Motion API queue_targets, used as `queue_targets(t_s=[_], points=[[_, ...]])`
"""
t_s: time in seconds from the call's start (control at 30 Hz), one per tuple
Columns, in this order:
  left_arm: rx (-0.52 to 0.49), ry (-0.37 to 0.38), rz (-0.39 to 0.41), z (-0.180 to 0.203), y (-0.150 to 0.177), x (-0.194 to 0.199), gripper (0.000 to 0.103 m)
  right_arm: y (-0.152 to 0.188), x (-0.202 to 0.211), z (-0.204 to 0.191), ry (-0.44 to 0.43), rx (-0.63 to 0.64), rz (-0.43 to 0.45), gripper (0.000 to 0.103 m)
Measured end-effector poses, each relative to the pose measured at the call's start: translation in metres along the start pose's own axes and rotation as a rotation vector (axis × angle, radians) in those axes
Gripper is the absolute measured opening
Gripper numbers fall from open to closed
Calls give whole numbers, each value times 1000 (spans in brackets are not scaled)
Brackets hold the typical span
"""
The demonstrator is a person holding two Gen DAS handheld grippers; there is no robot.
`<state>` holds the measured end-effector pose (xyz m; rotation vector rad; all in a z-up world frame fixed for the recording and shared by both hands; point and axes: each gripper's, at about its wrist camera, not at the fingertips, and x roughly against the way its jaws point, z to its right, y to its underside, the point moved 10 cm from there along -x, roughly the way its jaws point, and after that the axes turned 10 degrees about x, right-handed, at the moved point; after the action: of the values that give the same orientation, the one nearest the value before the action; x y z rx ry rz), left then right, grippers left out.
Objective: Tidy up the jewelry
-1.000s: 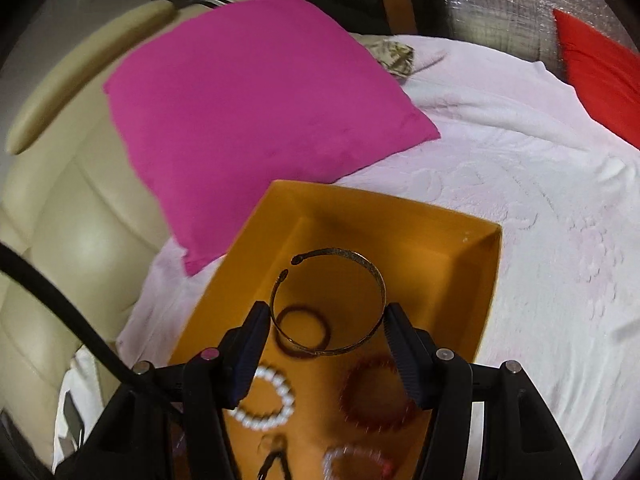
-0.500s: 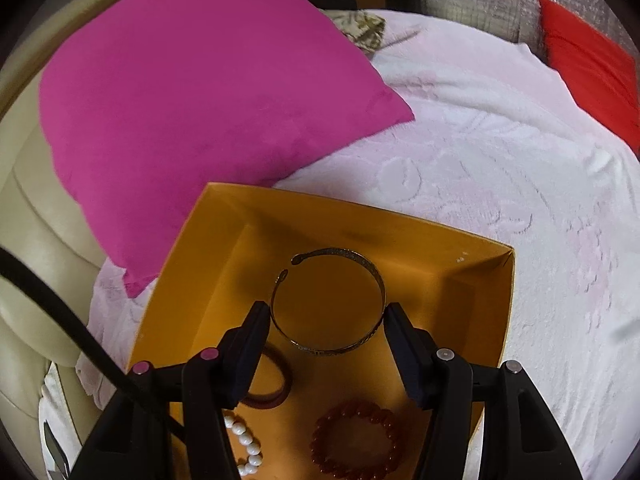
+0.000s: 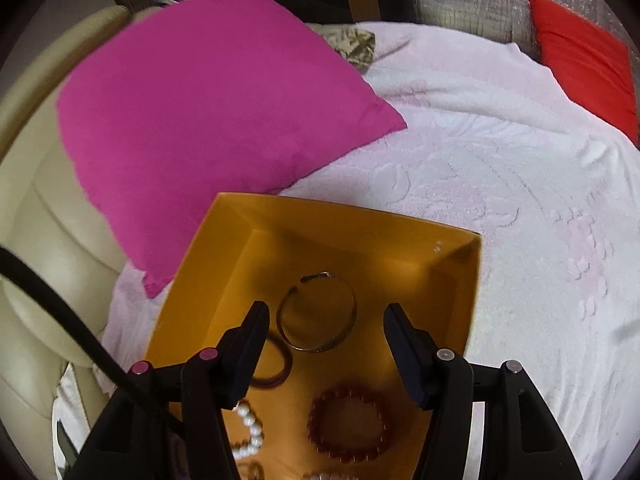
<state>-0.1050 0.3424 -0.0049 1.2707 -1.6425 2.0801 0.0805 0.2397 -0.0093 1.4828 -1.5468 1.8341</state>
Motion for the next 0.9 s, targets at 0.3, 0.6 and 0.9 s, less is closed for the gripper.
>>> queue_targets(t_s=[0.3, 0.6, 0.9], points=[[16, -26, 111, 3, -20, 54, 82, 24, 91, 2, -18, 146, 154, 63], [21, -107, 244, 11, -40, 134, 87, 73, 201, 0, -46, 292, 308, 64], [1, -119, 346, 20, -42, 215, 93, 144, 288, -16, -102, 337, 411, 65]])
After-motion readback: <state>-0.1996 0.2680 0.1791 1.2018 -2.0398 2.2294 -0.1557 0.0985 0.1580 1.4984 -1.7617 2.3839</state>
